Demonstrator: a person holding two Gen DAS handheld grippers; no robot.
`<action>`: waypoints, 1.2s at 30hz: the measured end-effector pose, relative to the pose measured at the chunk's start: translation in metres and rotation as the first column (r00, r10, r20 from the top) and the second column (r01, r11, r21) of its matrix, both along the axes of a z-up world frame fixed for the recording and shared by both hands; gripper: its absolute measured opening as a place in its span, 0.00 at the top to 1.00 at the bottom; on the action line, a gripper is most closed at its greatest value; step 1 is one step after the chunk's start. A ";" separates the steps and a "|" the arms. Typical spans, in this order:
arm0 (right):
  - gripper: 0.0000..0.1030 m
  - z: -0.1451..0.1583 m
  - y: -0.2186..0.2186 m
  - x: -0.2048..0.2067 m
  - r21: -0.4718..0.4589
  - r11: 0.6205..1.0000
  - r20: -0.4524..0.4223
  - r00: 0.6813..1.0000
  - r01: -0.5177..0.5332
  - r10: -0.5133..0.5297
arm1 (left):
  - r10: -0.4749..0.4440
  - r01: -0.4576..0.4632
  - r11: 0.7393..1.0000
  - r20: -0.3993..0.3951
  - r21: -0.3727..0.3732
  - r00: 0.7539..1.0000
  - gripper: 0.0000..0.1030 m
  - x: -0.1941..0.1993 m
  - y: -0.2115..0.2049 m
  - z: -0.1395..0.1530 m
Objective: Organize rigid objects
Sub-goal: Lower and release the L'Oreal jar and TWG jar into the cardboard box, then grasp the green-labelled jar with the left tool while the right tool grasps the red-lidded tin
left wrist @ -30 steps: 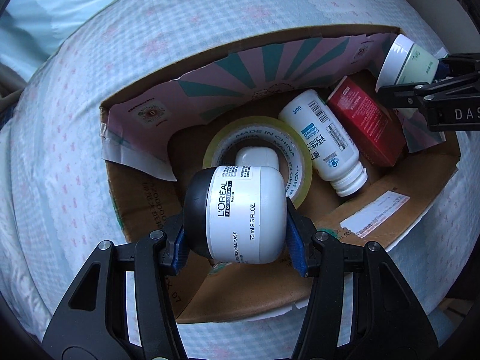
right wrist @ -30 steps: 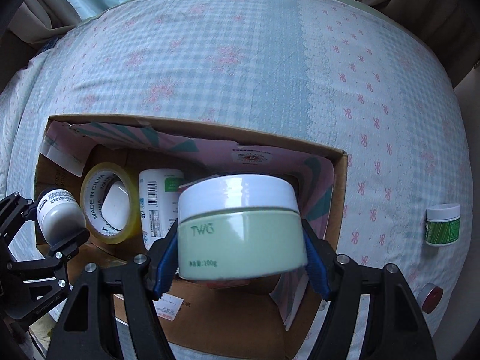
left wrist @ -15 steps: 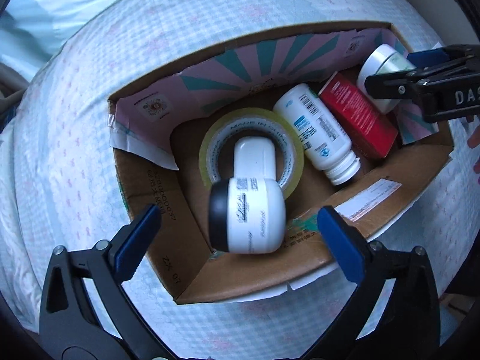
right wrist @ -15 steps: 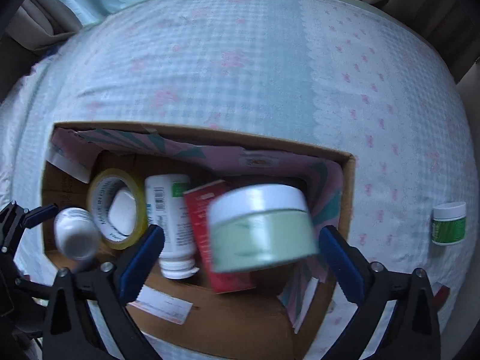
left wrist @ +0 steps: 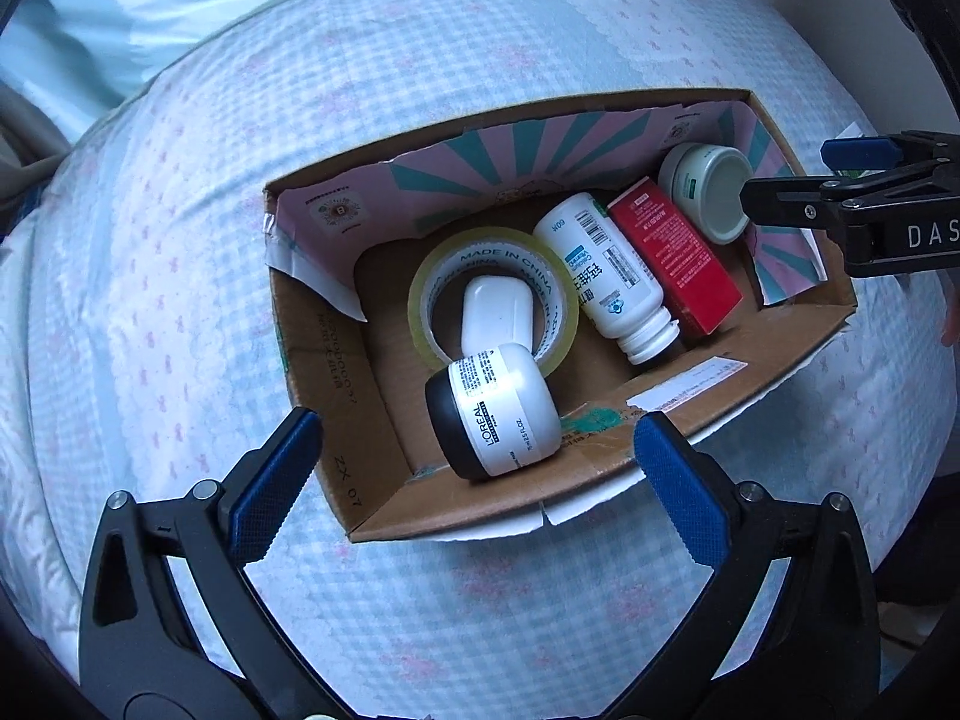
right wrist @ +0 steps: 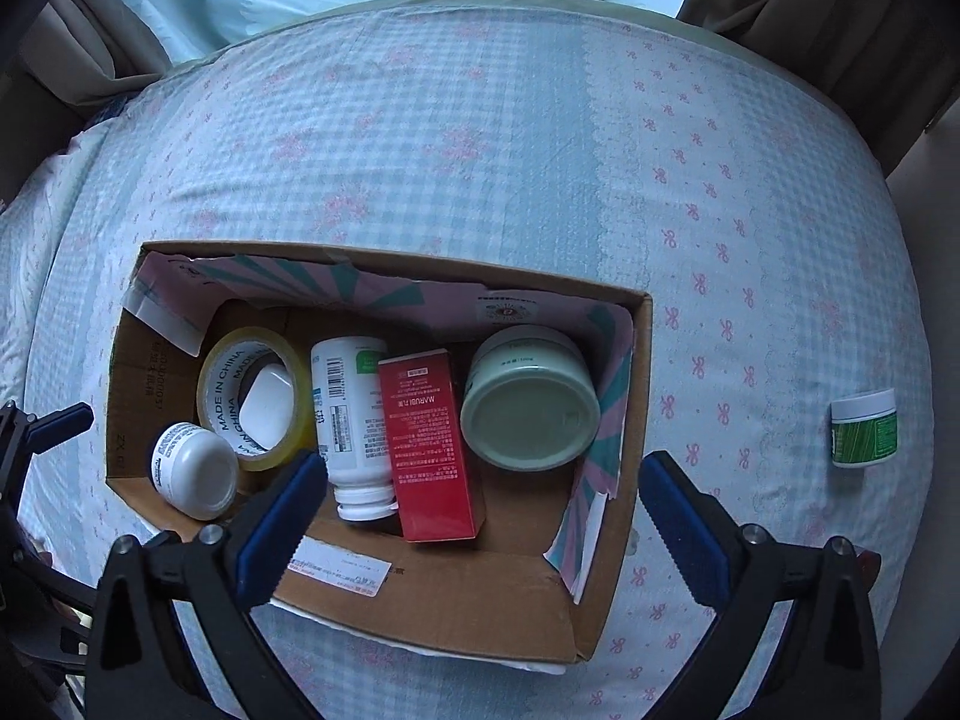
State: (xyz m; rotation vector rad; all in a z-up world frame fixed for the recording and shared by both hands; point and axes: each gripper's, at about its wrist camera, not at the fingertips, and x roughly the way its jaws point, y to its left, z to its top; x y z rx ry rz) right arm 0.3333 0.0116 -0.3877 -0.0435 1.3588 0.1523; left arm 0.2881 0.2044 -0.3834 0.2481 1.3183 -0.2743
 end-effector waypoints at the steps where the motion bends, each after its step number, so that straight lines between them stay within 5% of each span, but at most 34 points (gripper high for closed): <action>1: 0.00 0.003 0.000 -0.002 0.002 1.000 0.002 1.000 0.002 -0.002 | 0.003 -0.003 1.000 0.008 -0.001 1.000 0.00 -0.002 0.000 0.004; 9: 0.00 0.049 0.003 -0.024 0.004 1.000 0.049 0.999 0.016 -0.016 | 0.016 -0.015 1.000 0.068 -0.017 0.998 0.00 -0.027 0.005 0.052; 21: 0.00 0.165 -0.041 -0.084 0.024 0.992 0.138 0.982 0.125 -0.127 | -0.073 0.077 0.997 0.196 -0.013 0.978 0.00 -0.058 -0.036 0.153; 28: 0.00 0.202 -0.110 -0.121 -0.005 0.964 0.183 0.948 0.267 -0.262 | -0.129 0.150 0.986 0.248 -0.068 0.960 0.00 -0.048 -0.098 0.187; 36: 0.00 0.196 -0.209 -0.152 0.036 0.885 0.151 0.872 0.465 -0.465 | -0.303 0.332 0.941 0.289 -0.056 0.908 0.00 -0.015 -0.211 0.205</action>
